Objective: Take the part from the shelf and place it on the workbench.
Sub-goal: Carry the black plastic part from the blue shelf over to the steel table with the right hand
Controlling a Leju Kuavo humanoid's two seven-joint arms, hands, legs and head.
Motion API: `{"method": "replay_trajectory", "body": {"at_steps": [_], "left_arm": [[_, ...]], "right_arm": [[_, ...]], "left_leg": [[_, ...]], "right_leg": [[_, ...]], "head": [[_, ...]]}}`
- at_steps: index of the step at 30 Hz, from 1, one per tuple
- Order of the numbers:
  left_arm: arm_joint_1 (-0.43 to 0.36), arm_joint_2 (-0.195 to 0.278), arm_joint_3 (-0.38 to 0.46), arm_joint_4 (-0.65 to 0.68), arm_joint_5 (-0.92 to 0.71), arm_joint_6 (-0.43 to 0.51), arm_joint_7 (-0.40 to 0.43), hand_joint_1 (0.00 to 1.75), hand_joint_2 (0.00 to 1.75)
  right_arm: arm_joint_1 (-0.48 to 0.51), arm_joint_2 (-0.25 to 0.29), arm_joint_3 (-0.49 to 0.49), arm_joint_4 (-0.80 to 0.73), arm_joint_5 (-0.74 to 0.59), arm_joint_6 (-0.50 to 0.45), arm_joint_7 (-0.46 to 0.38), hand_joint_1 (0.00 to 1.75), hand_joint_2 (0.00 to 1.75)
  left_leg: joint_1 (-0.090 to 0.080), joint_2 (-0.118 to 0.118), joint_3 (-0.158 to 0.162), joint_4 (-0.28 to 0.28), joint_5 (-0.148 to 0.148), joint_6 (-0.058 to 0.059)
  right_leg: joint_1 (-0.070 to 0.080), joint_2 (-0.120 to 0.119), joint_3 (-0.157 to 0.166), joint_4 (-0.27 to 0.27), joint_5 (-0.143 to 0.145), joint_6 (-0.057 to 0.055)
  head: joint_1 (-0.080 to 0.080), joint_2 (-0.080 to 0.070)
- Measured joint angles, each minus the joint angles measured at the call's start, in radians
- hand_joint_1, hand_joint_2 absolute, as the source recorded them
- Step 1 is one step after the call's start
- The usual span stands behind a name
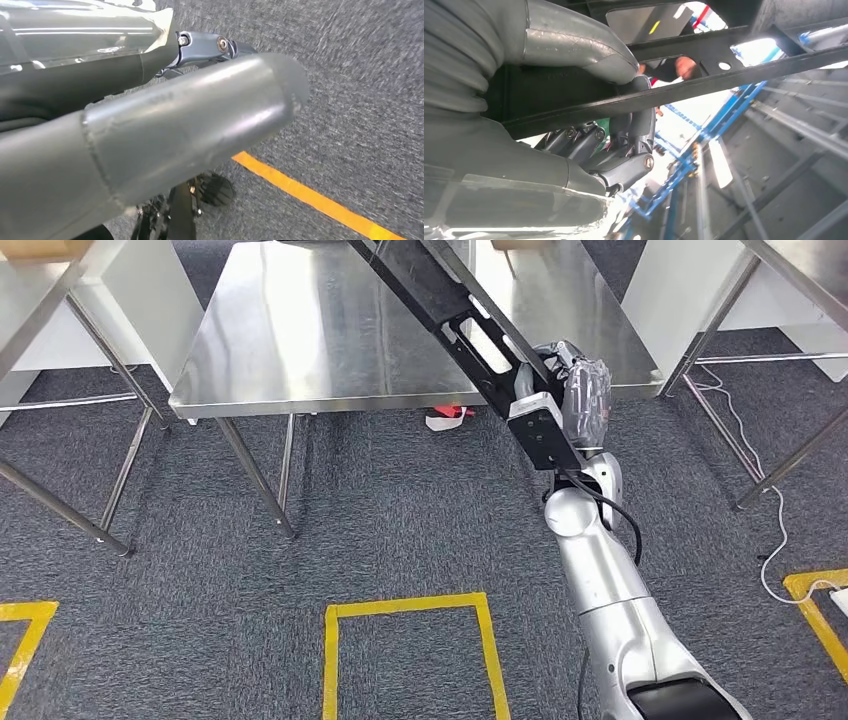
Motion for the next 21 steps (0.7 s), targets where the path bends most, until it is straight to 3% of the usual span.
{"method": "replay_trajectory", "body": {"at_steps": [1,2,3,5,7,9,10,11,13,15,19,21], "left_arm": [[-0.001,0.0,0.0,0.0,0.001,0.0,0.0,0.0,0.0],[-0.002,0.0,0.001,0.0,0.002,-0.001,0.0,0.0,0.0],[-0.001,-0.001,0.001,0.0,0.002,-0.001,-0.001,0.0,0.0],[-0.001,-0.002,0.002,0.0,0.004,-0.002,-0.002,0.0,0.0],[-0.003,-0.003,0.002,0.0,0.003,-0.005,-0.005,0.0,0.0],[-0.003,-0.002,0.002,0.0,0.001,-0.009,-0.006,0.0,0.0],[-0.003,-0.003,0.002,0.0,0.0,-0.01,-0.007,0.0,0.0],[-0.002,-0.003,0.002,0.0,0.0,-0.011,-0.006,0.0,0.0],[-0.001,-0.005,0.002,0.001,0.0,-0.012,-0.006,0.0,0.0],[-0.001,-0.006,0.002,0.001,0.0,-0.015,-0.006,0.0,0.0],[0.001,-0.005,0.003,0.001,0.003,-0.028,-0.007,0.0,0.0],[0.001,-0.006,0.003,0.001,0.003,-0.032,-0.014,0.0,0.0]], "right_arm": [[-0.008,0.002,0.0,0.005,-0.001,0.001,0.0,1.75,1.75],[-0.014,0.003,0.0,0.01,-0.002,0.002,0.0,1.75,1.75],[-0.019,0.006,0.0,0.015,-0.003,0.002,0.0,1.75,1.75],[-0.023,0.007,0.0,0.024,-0.004,0.001,-0.004,1.75,1.75],[-0.022,0.003,0.0,0.033,-0.004,-0.004,-0.015,1.75,1.75],[-0.015,-0.003,0.0,0.041,-0.007,-0.009,-0.027,1.75,1.75],[-0.012,-0.005,0.0,0.044,-0.011,-0.01,-0.031,1.75,1.75],[-0.009,-0.006,0.0,0.046,-0.017,-0.01,-0.033,1.75,1.75],[-0.009,-0.008,0.0,0.046,-0.029,-0.01,-0.035,1.75,1.75],[-0.012,-0.008,0.0,0.046,-0.035,-0.009,-0.036,1.75,1.75],[-0.014,-0.008,0.0,0.046,-0.038,-0.005,-0.036,1.75,1.75],[-0.017,-0.008,0.0,0.048,-0.04,0.0,-0.037,1.75,1.75]], "left_leg": [[-0.004,-0.003,0.003,-0.01,0.0,0.005],[-0.005,-0.02,0.001,-0.011,0.002,0.013],[-0.004,-0.034,0.002,-0.015,0.005,0.02],[-0.002,-0.056,0.006,-0.022,0.012,0.036],[0.0,-0.078,0.006,-0.025,0.016,0.046],[0.0,-0.101,0.006,-0.024,0.016,0.049],[0.0,-0.111,0.006,-0.024,0.016,0.049],[0.0,-0.119,0.006,-0.024,0.016,0.048],[-0.001,-0.131,0.007,-0.023,0.016,0.046],[-0.005,-0.137,0.005,-0.02,0.014,0.039],[-0.005,-0.137,0.003,-0.017,0.012,0.046],[-0.002,-0.134,0.004,-0.02,0.014,0.043]], "right_leg": [[0.005,-0.012,0.002,-0.001,-0.002,0.005],[0.007,-0.024,0.005,-0.003,-0.004,0.01],[0.006,-0.024,0.006,-0.001,-0.007,0.016],[0.001,0.023,-0.012,0.042,-0.034,0.021],[-0.007,0.084,-0.07,0.164,-0.085,0.015],[-0.008,0.1,-0.131,0.279,-0.118,0.017],[-0.008,0.102,-0.141,0.289,-0.113,0.024],[-0.008,0.103,-0.131,0.258,-0.094,0.032],[-0.009,0.106,-0.072,0.119,-0.035,0.043],[-0.009,0.11,-0.028,0.017,0.006,0.038],[-0.008,0.112,-0.018,-0.001,0.017,0.025],[-0.004,0.114,-0.019,-0.001,0.018,0.022]], "head": [[0.002,0.0],[0.005,0.0],[0.006,0.0],[0.007,0.0],[0.011,0.0],[0.014,0.0],[0.014,0.0],[0.014,0.0],[0.016,0.0],[0.015,0.0],[0.014,0.0],[0.014,0.0]]}}
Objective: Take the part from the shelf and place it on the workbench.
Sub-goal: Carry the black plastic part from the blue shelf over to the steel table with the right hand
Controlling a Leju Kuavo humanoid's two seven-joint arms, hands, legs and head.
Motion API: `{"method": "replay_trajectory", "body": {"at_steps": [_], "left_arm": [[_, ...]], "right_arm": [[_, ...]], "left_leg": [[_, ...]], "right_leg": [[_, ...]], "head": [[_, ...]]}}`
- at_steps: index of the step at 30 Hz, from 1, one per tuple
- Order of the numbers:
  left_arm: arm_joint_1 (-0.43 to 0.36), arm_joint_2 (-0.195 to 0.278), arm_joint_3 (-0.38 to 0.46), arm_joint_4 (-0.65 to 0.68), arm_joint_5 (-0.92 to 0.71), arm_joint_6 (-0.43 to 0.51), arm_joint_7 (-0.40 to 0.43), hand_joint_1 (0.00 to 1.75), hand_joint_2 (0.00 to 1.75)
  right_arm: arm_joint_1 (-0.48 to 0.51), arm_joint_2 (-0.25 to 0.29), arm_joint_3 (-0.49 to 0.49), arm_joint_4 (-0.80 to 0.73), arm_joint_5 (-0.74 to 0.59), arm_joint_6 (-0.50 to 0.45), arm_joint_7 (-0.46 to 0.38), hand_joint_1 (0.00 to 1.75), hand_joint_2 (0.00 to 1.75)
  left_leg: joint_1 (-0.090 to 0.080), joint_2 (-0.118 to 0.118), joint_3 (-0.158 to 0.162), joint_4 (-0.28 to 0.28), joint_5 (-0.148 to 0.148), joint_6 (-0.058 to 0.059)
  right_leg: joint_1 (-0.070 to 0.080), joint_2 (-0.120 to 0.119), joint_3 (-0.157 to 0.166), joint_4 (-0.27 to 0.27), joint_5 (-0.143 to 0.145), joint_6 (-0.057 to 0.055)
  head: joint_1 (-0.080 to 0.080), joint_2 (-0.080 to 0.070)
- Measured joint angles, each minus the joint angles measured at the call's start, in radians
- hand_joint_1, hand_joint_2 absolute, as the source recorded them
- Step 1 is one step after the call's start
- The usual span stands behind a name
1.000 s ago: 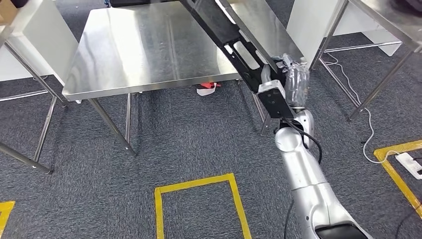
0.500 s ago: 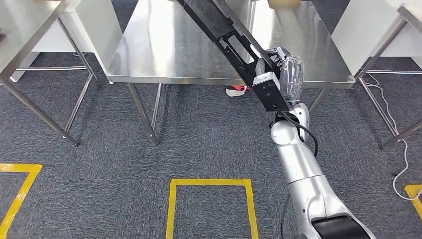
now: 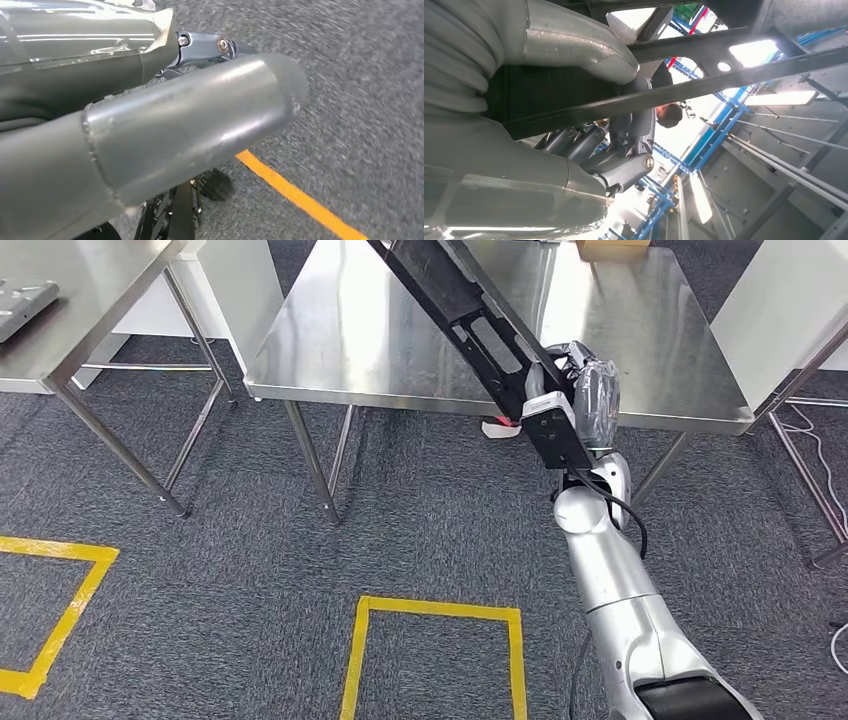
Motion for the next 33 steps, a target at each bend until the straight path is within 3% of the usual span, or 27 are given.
{"method": "replay_trajectory", "body": {"at_steps": [6,13,20,26,29,31,33], "left_arm": [[0.0,0.001,-0.002,0.0,-0.029,-0.001,-0.022,0.0,0.0],[0.0,0.001,-0.003,0.0,-0.032,-0.002,-0.024,0.0,0.0],[0.0,0.004,-0.008,0.0,-0.053,-0.03,-0.059,0.0,0.0],[0.001,0.011,-0.022,0.0,-0.076,-0.087,-0.097,0.0,0.0],[0.002,0.015,-0.03,0.0,-0.082,-0.092,-0.1,0.0,0.0],[0.002,0.016,-0.033,0.0,-0.085,-0.092,-0.101,0.0,0.0],[0.002,0.016,-0.034,0.0,-0.087,-0.094,-0.101,0.0,0.0]], "right_arm": [[-0.017,0.001,0.0,0.016,-0.003,0.001,-0.012,1.75,1.75],[-0.021,0.003,0.0,0.019,-0.003,0.0,-0.012,1.75,1.75],[-0.048,0.012,0.001,0.048,0.014,-0.017,-0.012,1.75,1.75],[-0.067,0.018,0.003,0.076,0.021,-0.022,-0.013,1.75,1.75],[-0.069,0.016,0.003,0.085,0.02,-0.023,-0.014,1.75,1.75],[-0.075,0.014,0.004,0.089,0.019,-0.024,-0.015,1.75,1.75],[-0.08,0.013,0.004,0.093,0.018,-0.024,-0.015,1.75,1.75]], "left_leg": [[0.002,0.001,0.003,-0.008,0.004,-0.012],[0.002,0.001,0.003,-0.008,0.004,-0.013],[-0.004,0.001,0.002,-0.008,0.003,-0.021],[-0.009,0.001,-0.002,0.0,-0.002,-0.01],[-0.008,0.002,0.01,-0.016,-0.005,0.01],[-0.003,0.004,0.024,-0.025,-0.002,0.02],[0.0,0.007,0.027,-0.026,0.0,0.023]], "right_leg": [[0.002,0.001,-0.002,0.001,0.0,-0.002],[0.003,0.001,-0.002,0.001,0.0,-0.002],[0.002,0.001,-0.004,0.001,0.0,-0.002],[-0.009,0.001,-0.001,-0.002,0.001,0.001],[-0.006,0.001,0.002,0.012,0.012,0.015],[-0.006,0.001,-0.019,0.06,-0.017,0.015],[-0.009,0.001,-0.076,0.174,-0.077,0.007]], "head": [[0.0,0.0],[0.0,0.0],[0.0,0.0],[0.0,0.0],[0.0,0.0],[0.002,0.0],[0.004,0.0]]}}
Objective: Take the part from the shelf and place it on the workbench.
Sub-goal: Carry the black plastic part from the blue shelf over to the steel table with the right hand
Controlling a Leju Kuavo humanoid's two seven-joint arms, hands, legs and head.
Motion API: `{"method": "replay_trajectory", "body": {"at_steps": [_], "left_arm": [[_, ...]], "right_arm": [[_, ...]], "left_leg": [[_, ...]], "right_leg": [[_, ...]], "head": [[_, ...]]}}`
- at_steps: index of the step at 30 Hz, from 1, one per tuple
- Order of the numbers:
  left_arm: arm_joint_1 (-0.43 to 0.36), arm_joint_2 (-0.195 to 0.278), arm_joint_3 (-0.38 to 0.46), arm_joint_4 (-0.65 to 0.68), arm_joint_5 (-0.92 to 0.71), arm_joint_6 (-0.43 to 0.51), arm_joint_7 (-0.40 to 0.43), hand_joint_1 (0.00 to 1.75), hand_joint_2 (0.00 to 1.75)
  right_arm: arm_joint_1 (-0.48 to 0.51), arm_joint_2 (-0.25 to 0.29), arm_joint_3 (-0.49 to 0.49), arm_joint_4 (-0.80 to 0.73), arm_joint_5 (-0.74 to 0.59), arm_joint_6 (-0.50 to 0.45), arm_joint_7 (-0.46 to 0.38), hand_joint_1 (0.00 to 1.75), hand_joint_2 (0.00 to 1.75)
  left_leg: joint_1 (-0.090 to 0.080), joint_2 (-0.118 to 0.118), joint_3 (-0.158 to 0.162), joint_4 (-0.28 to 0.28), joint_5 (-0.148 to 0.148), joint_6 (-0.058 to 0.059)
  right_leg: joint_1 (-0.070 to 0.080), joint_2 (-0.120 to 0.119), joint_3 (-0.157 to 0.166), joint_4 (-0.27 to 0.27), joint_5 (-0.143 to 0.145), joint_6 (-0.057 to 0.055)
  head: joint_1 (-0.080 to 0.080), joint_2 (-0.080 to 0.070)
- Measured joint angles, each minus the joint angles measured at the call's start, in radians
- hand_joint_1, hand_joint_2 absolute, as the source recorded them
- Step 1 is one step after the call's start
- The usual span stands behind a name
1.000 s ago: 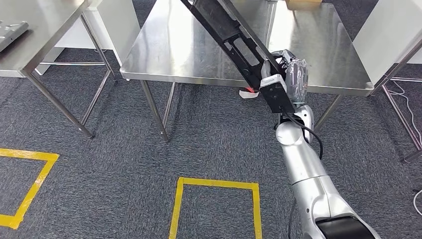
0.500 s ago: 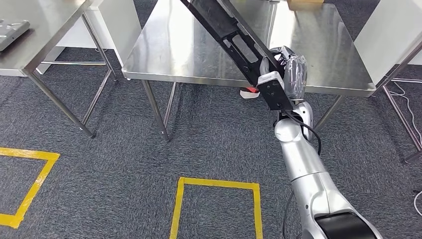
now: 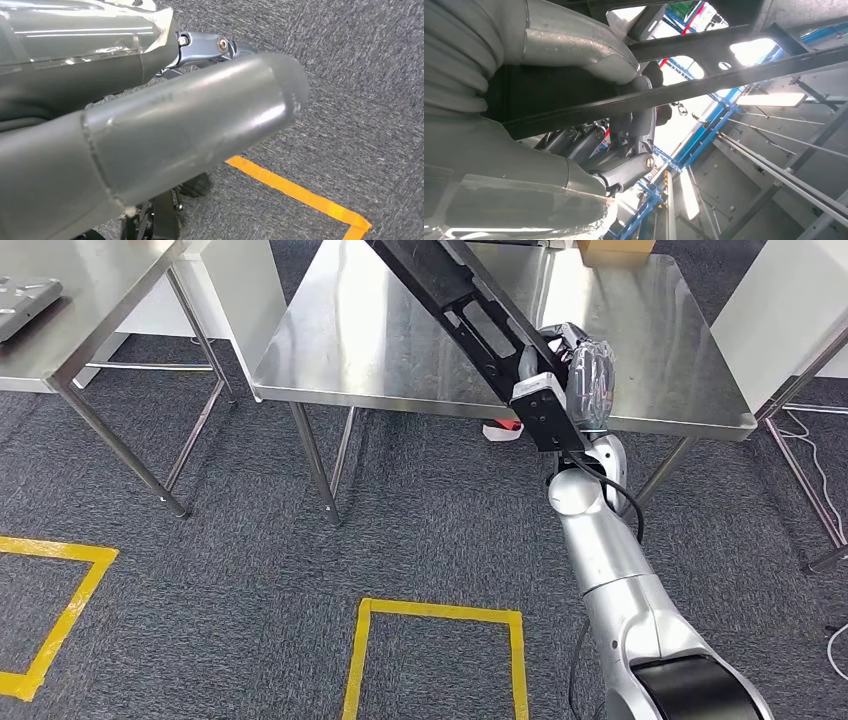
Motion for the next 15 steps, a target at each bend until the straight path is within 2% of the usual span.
{"method": "replay_trajectory", "body": {"at_steps": [1,2,3,4,5,6,7,8,10,12,13,15], "left_arm": [[0.0,0.0,0.0,0.0,0.0,-0.001,0.0,0.0,0.0],[0.001,-0.001,0.0,0.0,0.0,-0.001,-0.001,0.0,0.0],[0.001,-0.002,0.0,0.0,0.0,-0.002,-0.001,0.0,0.0],[0.002,-0.004,0.0,0.0,0.0,-0.003,-0.002,0.0,0.0],[0.003,-0.004,0.0,0.0,0.0,-0.004,-0.003,0.0,0.0],[0.003,-0.004,0.0,0.0,0.0,-0.006,-0.004,0.0,0.0],[0.004,-0.004,0.0,0.0,0.0,-0.008,-0.005,0.0,0.0],[0.004,-0.003,0.0,0.0,-0.001,-0.009,-0.006,0.0,0.0],[0.005,-0.004,0.0,0.0,-0.001,-0.01,-0.007,0.0,0.0],[0.006,-0.005,0.0,0.0,-0.001,-0.011,-0.007,0.0,0.0],[0.006,-0.005,0.0,0.0,-0.001,-0.011,-0.007,0.0,0.0],[0.005,-0.005,0.0,0.0,-0.002,-0.011,-0.008,0.0,0.0]], "right_arm": [[-0.001,-0.001,0.0,0.002,0.0,0.0,0.0,1.75,1.75],[0.0,-0.002,0.001,0.005,0.0,0.0,0.0,1.75,1.75],[0.0,-0.003,0.001,0.008,0.0,0.0,0.0,1.75,1.75],[0.0,-0.005,0.002,0.01,0.0,0.0,0.0,1.75,1.75],[-0.002,-0.007,0.002,0.011,0.0,0.0,0.0,1.75,1.75],[-0.003,-0.009,0.002,0.012,0.0,0.0,0.0,1.75,1.75],[-0.005,-0.01,0.003,0.014,0.0,0.0,0.0,1.75,1.75],[-0.005,-0.011,0.003,0.015,0.0,0.0,0.0,1.75,1.75],[-0.005,-0.014,0.003,0.018,0.0,-0.001,0.0,1.75,1.75],[-0.005,-0.016,0.003,0.02,-0.001,-0.003,0.0,1.75,1.75],[-0.006,-0.016,0.003,0.02,-0.001,-0.004,-0.001,1.75,1.75],[-0.008,-0.016,0.003,0.022,-0.003,-0.007,-0.002,1.75,1.75]], "left_leg": [[0.001,0.001,0.0,0.0,0.0,-0.001],[0.002,0.001,-0.001,0.001,-0.001,-0.003],[0.005,0.0,0.0,0.002,-0.002,-0.006],[0.008,-0.001,0.0,0.004,-0.004,-0.012],[0.013,-0.002,0.0,0.009,-0.007,-0.02],[0.016,-0.003,0.0,0.014,-0.011,-0.029],[0.017,-0.003,-0.002,0.02,-0.016,-0.038],[0.016,-0.003,-0.005,0.024,-0.02,-0.047],[0.015,-0.003,-0.005,0.028,-0.021,-0.06],[0.018,0.006,-0.007,0.044,-0.028,-0.068],[0.02,0.015,-0.019,0.071,-0.042,-0.071],[0.02,0.033,-0.079,0.181,-0.09,-0.075]], "right_leg": [[-0.003,0.0,-0.03,0.061,-0.025,-0.001],[-0.006,0.0,-0.049,0.096,-0.038,0.003],[-0.01,0.0,-0.05,0.095,-0.034,0.012],[-0.015,0.0,-0.031,0.052,-0.014,0.025],[-0.021,0.0,0.001,-0.018,0.016,0.041],[-0.022,0.0,0.029,-0.083,0.039,0.05],[-0.021,0.0,0.049,-0.132,0.05,0.047],[-0.018,-0.001,0.06,-0.157,0.057,0.037],[-0.011,-0.003,0.066,-0.159,0.057,0.004],[-0.015,-0.004,0.078,-0.159,0.065,-0.013],[-0.016,-0.005,0.084,-0.159,0.064,-0.019],[-0.011,-0.006,0.092,-0.16,0.057,-0.031]], "head": [[0.0,0.0],[0.0,0.0],[0.001,0.0],[0.001,0.0],[0.001,0.0],[0.002,0.0],[0.003,0.0],[0.003,0.0],[0.001,0.0],[-0.002,0.0],[-0.004,0.0],[-0.006,0.0]]}}
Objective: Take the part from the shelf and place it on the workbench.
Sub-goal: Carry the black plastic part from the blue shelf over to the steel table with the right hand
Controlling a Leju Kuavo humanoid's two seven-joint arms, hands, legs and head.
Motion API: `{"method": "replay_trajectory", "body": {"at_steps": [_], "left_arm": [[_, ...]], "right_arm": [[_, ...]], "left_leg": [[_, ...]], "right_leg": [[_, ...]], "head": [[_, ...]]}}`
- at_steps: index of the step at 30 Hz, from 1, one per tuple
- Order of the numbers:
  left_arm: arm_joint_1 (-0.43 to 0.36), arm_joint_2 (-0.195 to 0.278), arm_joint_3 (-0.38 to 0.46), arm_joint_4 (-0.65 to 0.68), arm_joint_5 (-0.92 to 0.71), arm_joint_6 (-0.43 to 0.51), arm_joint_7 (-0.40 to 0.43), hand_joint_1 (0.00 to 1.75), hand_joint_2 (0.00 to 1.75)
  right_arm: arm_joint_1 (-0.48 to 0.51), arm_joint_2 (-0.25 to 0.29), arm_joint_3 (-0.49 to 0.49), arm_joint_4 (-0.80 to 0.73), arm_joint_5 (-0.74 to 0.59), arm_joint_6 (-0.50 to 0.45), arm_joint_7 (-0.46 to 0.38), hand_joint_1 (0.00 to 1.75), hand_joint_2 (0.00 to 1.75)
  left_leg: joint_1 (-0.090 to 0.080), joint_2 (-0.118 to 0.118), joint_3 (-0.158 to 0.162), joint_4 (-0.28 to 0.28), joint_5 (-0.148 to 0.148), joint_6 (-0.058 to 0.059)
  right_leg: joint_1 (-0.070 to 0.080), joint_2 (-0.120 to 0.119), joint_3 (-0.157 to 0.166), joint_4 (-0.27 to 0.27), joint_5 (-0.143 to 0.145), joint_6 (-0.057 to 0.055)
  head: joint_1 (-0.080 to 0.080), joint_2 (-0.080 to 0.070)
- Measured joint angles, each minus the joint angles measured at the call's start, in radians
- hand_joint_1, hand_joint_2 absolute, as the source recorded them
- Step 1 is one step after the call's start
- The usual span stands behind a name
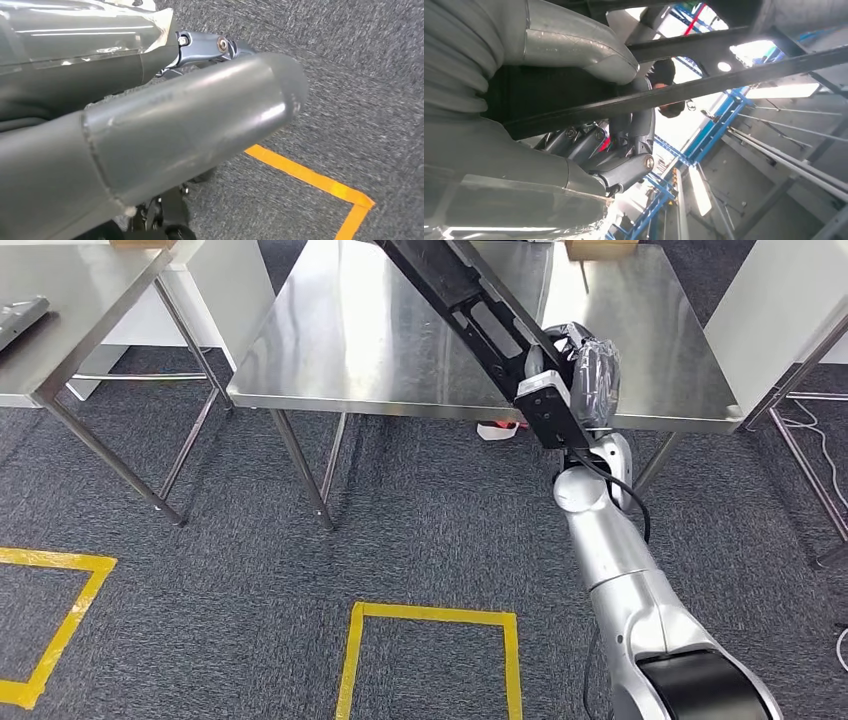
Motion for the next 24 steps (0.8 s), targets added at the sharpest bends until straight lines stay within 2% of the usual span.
{"method": "replay_trajectory", "body": {"at_steps": [1,2,3,4,6,7,9,10,12,13,14,17,18,19,20,21,22,23,24], "left_arm": [[0.0,0.0,0.0,0.0,0.0,0.0,0.0,0.0,0.0],[0.001,0.0,0.0,0.0,0.0,0.0,0.0,0.0,0.0],[0.002,0.0,0.0,0.0,0.0,0.0,0.0,0.0,0.0],[0.002,0.0,0.0,0.0,0.0,-0.001,0.0,0.0,0.0],[0.002,0.001,0.001,0.0,0.0,-0.002,-0.001,0.0,0.0],[0.001,0.002,0.001,0.0,0.0,-0.002,-0.001,0.0,0.0],[0.001,0.004,0.001,0.0,0.0,-0.003,-0.001,0.0,0.0],[0.0,0.004,0.001,0.0,0.001,-0.003,-0.002,0.0,0.0],[0.001,0.004,0.001,0.0,0.001,-0.004,-0.002,0.0,0.0],[0.001,0.003,0.001,0.0,0.001,-0.005,-0.002,0.0,0.0],[-0.001,0.003,0.001,0.0,0.001,-0.005,-0.002,0.0,0.0],[-0.004,0.001,0.001,0.0,0.001,-0.006,-0.002,0.0,0.0],[-0.004,0.0,0.001,0.0,0.001,-0.006,-0.001,0.0,0.0],[-0.002,-0.002,0.001,0.0,0.001,-0.007,-0.001,0.0,0.0],[-0.001,-0.003,0.001,0.0,0.001,-0.007,-0.001,0.0,0.0],[0.0,-0.004,0.001,0.0,0.001,-0.007,-0.001,0.0,0.0],[0.0,-0.004,0.001,0.0,0.001,-0.007,-0.001,0.0,0.0],[0.0,-0.004,0.001,0.0,0.0,-0.007,-0.001,0.0,0.0],[0.0,-0.003,0.001,0.0,-0.001,-0.007,-0.001,0.0,0.0]], "right_arm": [[0.0,0.0,0.0,0.001,0.0,-0.001,0.0,1.75,1.75],[0.001,0.0,0.0,0.003,-0.001,-0.001,0.0,1.75,1.75],[0.002,0.0,0.0,0.004,-0.001,-0.002,0.0,1.75,1.75],[0.003,0.0,0.001,0.004,-0.001,-0.002,0.0,1.75,1.75],[0.003,0.0,0.001,0.004,-0.001,-0.002,0.0,1.75,1.75],[0.002,0.0,0.001,0.004,-0.001,-0.002,-0.001,1.75,1.75],[0.002,0.0,0.001,0.005,-0.002,-0.003,-0.001,1.75,1.75],[0.003,0.0,0.002,0.005,-0.002,-0.004,-0.001,1.75,1.75],[0.005,0.0,0.002,0.004,-0.001,-0.004,0.0,1.75,1.75],[0.005,0.0,0.003,0.003,0.0,-0.004,0.001,1.75,1.75],[0.003,-0.001,0.003,0.003,0.0,-0.004,0.001,1.75,1.75],[0.002,-0.002,0.005,0.003,0.0,-0.004,0.001,1.75,1.75],[0.006,-0.002,0.006,0.003,0.0,-0.004,0.001,1.75,1.75],[0.008,-0.003,0.006,0.004,0.001,-0.004,0.001,1.75,1.75],[0.01,-0.003,0.007,0.004,0.001,-0.004,0.002,1.75,1.75],[0.011,-0.004,0.007,0.004,0.001,-0.004,0.003,1.75,1.75],[0.011,-0.005,0.007,0.004,0.001,-0.004,0.003,1.75,1.75],[0.011,-0.006,0.008,0.004,0.001,-0.004,0.004,1.75,1.75],[0.012,-0.005,0.009,0.004,0.001,-0.005,0.004,1.75,1.75]], "left_leg": [[0.0,0.003,-0.039,0.065,-0.024,-0.002],[0.0,0.005,-0.073,0.111,-0.035,-0.002],[0.0,0.005,-0.092,0.126,-0.028,0.001],[-0.001,0.006,-0.09,0.1,-0.001,0.006],[-0.009,0.009,-0.041,-0.028,0.079,0.026],[-0.014,0.013,-0.016,-0.085,0.1,0.036],[-0.026,0.017,0.01,-0.139,0.104,0.051],[-0.03,0.017,0.015,-0.145,0.097,0.056],[-0.029,0.013,0.041,-0.164,0.104,0.066],[-0.027,0.012,0.055,-0.173,0.104,0.069],[-0.024,0.01,0.067,-0.179,0.105,0.071],[-0.023,0.002,0.077,-0.182,0.094,0.073],[-0.022,-0.001,0.081,-0.182,0.089,0.071],[-0.021,-0.005,0.087,-0.181,0.083,0.067],[-0.02,-0.009,0.094,-0.18,0.077,0.063],[-0.018,-0.011,0.1,-0.178,0.07,0.057],[-0.017,-0.013,0.106,-0.175,0.063,0.05],[-0.018,-0.014,0.108,-0.173,0.056,0.042],[-0.018,-0.015,0.108,-0.169,0.051,0.035]], "right_leg": [[0.004,-0.001,0.003,0.0,-0.004,-0.005],[0.008,-0.001,0.006,0.0,-0.007,-0.011],[0.012,-0.001,0.009,0.0,-0.011,-0.014],[0.016,-0.001,0.015,0.0,-0.016,-0.017],[0.02,-0.001,0.029,-0.001,-0.028,-0.017],[0.023,0.0,0.036,-0.002,-0.034,-0.015],[0.024,-0.001,0.043,-0.005,-0.04,-0.006],[0.026,-0.002,0.048,-0.005,-0.039,0.002],[0.028,-0.003,0.054,0.005,-0.041,0.014],[0.028,-0.003,0.046,0.025,-0.047,0.017],[0.027,-0.002,0.026,0.063,-0.058,0.018],[0.019,-0.001,-0.088,0.224,-0.107,0.025],[0.016,-0.001,-0.116,0.246,-0.111,0.03],[0.012,-0.001,-0.126,0.234,-0.096,0.04],[0.008,-0.001,-0.118,0.186,-0.063,0.053],[0.003,-0.001,-0.099,0.114,-0.017,0.068],[0.002,-0.002,-0.081,0.051,0.014,0.073],[0.004,-0.002,-0.064,0.005,0.034,0.067],[0.006,-0.003,-0.057,-0.017,0.045,0.054]], "head": [[-0.001,0.0],[-0.001,0.0],[-0.001,0.0],[-0.001,0.0],[-0.001,0.0],[0.001,0.0],[0.001,0.0],[0.001,0.0],[0.0,0.0],[0.001,0.0],[0.002,0.0],[0.004,0.0],[0.004,0.0],[0.004,0.0],[0.004,0.0],[0.004,0.0],[0.005,0.0],[0.006,0.0],[0.005,0.0]]}}
